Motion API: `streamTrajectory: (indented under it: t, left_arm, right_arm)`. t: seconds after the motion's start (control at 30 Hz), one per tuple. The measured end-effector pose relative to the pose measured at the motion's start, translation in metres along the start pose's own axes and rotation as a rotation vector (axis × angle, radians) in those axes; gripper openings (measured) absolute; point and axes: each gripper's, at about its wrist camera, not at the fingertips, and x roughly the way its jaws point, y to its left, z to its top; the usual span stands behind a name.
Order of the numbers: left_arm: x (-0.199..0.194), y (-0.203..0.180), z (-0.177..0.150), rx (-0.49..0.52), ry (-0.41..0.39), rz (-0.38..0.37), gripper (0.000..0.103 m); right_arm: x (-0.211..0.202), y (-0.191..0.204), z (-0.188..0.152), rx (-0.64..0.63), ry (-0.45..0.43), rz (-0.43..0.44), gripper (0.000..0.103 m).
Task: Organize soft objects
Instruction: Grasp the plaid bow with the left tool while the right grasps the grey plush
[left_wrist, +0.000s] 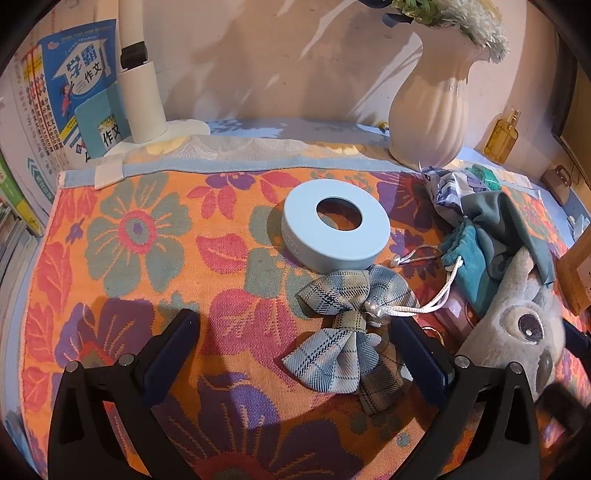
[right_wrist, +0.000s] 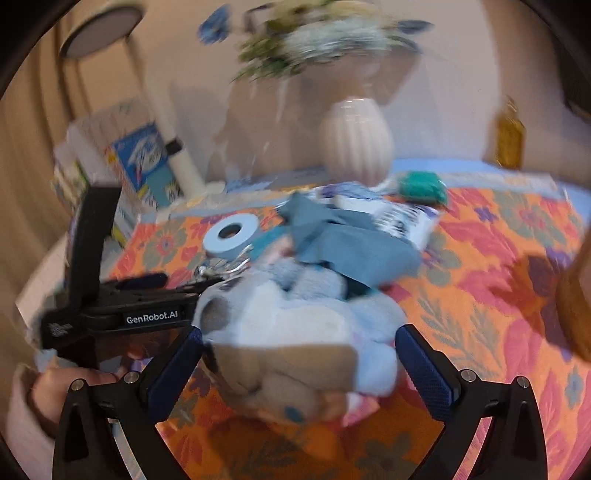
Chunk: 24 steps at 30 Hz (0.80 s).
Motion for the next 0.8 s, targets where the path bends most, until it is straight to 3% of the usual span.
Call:
streamTrajectory:
  t: [0.13, 0.17, 0.4, 0.43, 0.47, 0.5, 0.53, 0.6, 0.63, 0.7, 0.8]
  left_arm:
    - [0.001, 0.0, 0.001, 0.004, 0.001, 0.001, 0.103]
    - [0.001, 0.0, 0.001, 0.005, 0.002, 0.002, 0.103]
    - [0.003, -0.001, 0.002, 0.004, 0.004, 0.018, 0.103]
    - [0.003, -0.001, 0.002, 0.004, 0.004, 0.019, 0.102]
    - [0.003, -0.002, 0.001, 0.004, 0.002, 0.021, 0.101]
    - [0.002, -0.002, 0.001, 0.005, -0.002, 0.021, 0.099]
    - [0.0, -0.004, 0.0, 0.01, -0.009, 0.015, 0.094]
    - [-0.006, -0.012, -0.001, 0.052, -0.044, -0.005, 0.042]
    - [-0.008, -0.018, -0.001, 0.077, -0.052, 0.003, 0.041]
    - [-0.011, -0.024, -0.002, 0.093, -0.064, 0.019, 0.024]
    - [-0.014, -0.015, -0.003, 0.03, -0.07, -0.032, 0.02]
  right_arm:
    - [-0.007, -0.056, -0.011, 0.263, -0.005, 0.095, 0.103]
    - [-0.007, -0.061, -0.01, 0.28, -0.015, 0.126, 0.103]
    - [0.026, -0.023, 0.002, 0.092, 0.103, 0.212, 0.103]
    - [0.028, -0.022, 0.002, 0.088, 0.107, 0.238, 0.098]
    - [0.027, -0.022, 0.0, 0.094, 0.107, 0.284, 0.083]
    - [0.027, -0.024, -0.002, 0.112, 0.108, 0.314, 0.078]
    - [0.027, -0.027, -0.003, 0.133, 0.108, 0.327, 0.073]
    - [0.028, -0.031, -0.005, 0.157, 0.1, 0.353, 0.067]
    - [0.027, -0.032, -0.006, 0.166, 0.1, 0.367, 0.061]
    - [0.024, -0.032, -0.008, 0.168, 0.098, 0.385, 0.053]
    - [0.019, -0.026, -0.011, 0.141, 0.096, 0.388, 0.05]
